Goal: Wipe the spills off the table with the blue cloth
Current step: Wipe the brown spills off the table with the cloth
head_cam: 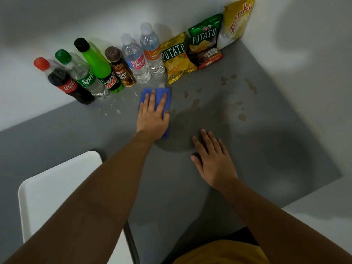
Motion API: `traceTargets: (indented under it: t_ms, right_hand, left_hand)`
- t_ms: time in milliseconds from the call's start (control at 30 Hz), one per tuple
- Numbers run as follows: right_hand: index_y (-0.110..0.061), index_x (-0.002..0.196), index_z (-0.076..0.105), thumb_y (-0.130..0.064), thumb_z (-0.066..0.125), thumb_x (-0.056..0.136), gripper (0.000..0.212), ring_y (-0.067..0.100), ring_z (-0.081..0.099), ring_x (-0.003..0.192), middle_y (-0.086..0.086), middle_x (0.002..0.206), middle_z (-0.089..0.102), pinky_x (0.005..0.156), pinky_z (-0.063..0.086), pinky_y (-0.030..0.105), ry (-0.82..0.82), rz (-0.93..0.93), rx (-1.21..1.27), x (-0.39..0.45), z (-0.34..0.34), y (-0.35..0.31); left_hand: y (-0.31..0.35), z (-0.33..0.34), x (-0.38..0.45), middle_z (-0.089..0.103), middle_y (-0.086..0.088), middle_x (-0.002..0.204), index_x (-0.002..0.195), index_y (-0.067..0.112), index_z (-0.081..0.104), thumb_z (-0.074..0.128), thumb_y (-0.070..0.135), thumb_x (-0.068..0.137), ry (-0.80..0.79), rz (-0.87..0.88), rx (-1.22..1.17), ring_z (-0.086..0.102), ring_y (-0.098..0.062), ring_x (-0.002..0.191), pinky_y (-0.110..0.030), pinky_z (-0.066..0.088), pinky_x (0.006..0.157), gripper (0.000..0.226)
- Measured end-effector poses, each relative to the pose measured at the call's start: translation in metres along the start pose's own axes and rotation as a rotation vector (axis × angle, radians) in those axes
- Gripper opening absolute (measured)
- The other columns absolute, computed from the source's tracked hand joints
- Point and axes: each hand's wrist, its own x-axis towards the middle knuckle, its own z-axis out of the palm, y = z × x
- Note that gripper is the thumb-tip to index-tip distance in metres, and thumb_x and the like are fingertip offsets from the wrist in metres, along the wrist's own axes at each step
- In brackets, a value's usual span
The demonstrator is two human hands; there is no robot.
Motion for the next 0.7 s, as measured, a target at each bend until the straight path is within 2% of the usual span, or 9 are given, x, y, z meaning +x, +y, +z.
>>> traceTargets:
  t_ms: [100, 200, 333, 433, 567, 700]
  right_hand:
    - [-0.019, 0.156, 0.04, -0.051, 0.036, 0.104, 0.06, 0.031, 0.025, 0.154, 0.013, 0.167, 0.026, 0.122, 0.027, 0.05, -0.046, 0.013, -0.013, 0.0, -0.001, 0.0]
    - [-0.022, 0.158, 0.035, -0.054, 0.028, 0.104, 0.063, 0.028, 0.019, 0.156, 0.01, 0.169, 0.02, 0.124, 0.022, 0.048, -0.092, 0.025, -0.009, 0.002, -0.002, 0.0]
    - [-0.023, 0.159, 0.033, -0.055, 0.025, 0.104, 0.065, 0.028, 0.017, 0.156, 0.009, 0.169, 0.018, 0.125, 0.021, 0.047, -0.114, 0.033, 0.002, 0.003, -0.002, 0.0]
    - [-0.022, 0.158, 0.035, -0.054, 0.025, 0.103, 0.064, 0.029, 0.02, 0.156, 0.01, 0.169, 0.02, 0.125, 0.021, 0.047, -0.107, 0.039, 0.017, 0.003, -0.005, -0.001]
    - [-0.023, 0.16, 0.029, -0.055, 0.025, 0.104, 0.065, 0.028, 0.014, 0.157, 0.009, 0.17, 0.014, 0.126, 0.014, 0.044, -0.146, 0.025, 0.01, 0.003, -0.008, 0.001]
    - [-0.024, 0.16, 0.029, -0.055, 0.03, 0.104, 0.064, 0.028, 0.015, 0.157, 0.009, 0.17, 0.014, 0.126, 0.016, 0.044, -0.162, 0.012, 0.008, 0.004, -0.012, 0.004]
  left_hand:
    - [0.014, 0.005, -0.022, 0.004, -0.004, 0.171, 0.162, 0.034, 0.012, 0.028, 0.047, 0.103, 0.0, 0.103, -0.011, 0.002, -0.028, 0.157, -0.043, 0.003, 0.126, 0.062]
    - [0.003, 0.01, -0.052, 0.006, -0.001, 0.171, 0.161, 0.036, 0.014, 0.028, 0.048, 0.103, 0.023, 0.125, -0.049, 0.003, -0.026, 0.157, -0.042, 0.005, 0.126, 0.061]
    - [-0.02, 0.013, -0.069, 0.016, -0.006, 0.169, 0.161, 0.036, 0.017, 0.032, 0.047, 0.103, 0.106, 0.022, -0.065, 0.009, -0.029, 0.156, -0.046, 0.012, 0.126, 0.061]
    - [-0.022, 0.009, -0.052, 0.016, -0.011, 0.169, 0.161, 0.035, 0.016, 0.033, 0.046, 0.102, 0.12, -0.063, -0.051, 0.01, -0.033, 0.156, -0.049, 0.013, 0.126, 0.062]
    - [-0.018, 0.002, -0.017, 0.008, -0.006, 0.17, 0.161, 0.039, 0.012, 0.029, 0.047, 0.101, 0.087, -0.149, -0.07, 0.004, -0.029, 0.157, -0.045, 0.005, 0.126, 0.062]
    - [-0.007, -0.001, 0.007, 0.0, -0.004, 0.171, 0.161, 0.04, 0.006, 0.025, 0.048, 0.102, 0.043, -0.15, -0.054, -0.003, -0.027, 0.157, -0.044, -0.001, 0.127, 0.063]
